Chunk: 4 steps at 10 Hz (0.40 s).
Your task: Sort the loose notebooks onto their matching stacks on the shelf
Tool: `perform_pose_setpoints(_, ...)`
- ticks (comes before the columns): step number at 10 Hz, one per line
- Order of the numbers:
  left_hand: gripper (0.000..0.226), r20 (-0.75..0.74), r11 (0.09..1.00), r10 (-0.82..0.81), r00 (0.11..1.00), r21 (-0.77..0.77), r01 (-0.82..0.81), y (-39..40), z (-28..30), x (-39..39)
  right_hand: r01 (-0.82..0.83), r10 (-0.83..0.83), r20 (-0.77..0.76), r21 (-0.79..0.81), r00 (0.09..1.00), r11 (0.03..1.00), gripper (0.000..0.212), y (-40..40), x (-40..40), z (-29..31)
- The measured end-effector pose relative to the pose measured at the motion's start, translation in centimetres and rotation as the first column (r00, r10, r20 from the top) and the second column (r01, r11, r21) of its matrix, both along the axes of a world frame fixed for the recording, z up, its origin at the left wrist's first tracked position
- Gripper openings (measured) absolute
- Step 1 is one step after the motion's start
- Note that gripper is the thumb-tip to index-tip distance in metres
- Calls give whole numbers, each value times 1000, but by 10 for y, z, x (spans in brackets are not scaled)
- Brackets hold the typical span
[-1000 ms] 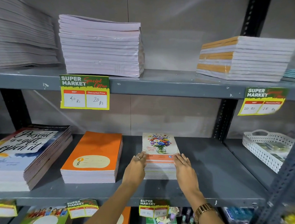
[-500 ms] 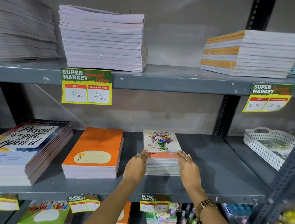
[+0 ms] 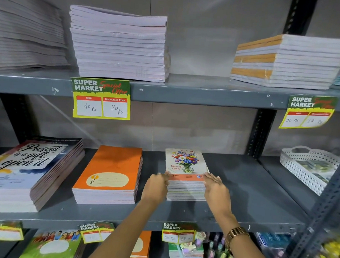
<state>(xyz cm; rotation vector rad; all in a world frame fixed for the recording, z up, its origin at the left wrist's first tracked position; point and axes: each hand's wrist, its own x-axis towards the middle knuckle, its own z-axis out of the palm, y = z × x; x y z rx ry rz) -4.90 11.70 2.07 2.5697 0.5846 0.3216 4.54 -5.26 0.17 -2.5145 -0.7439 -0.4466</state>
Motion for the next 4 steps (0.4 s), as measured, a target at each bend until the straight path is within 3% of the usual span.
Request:
perform_pose_setpoints(3,56,45,987,-60,997,-149,66,6,10,-9,117,-118,-5,-124,993,985,51,18,-18,8)
perform_pose_setpoints(4,64,127,987,0,992,-158,20,15,7,-17,117,-116,14,-103,993,988,60,30,-26,6)
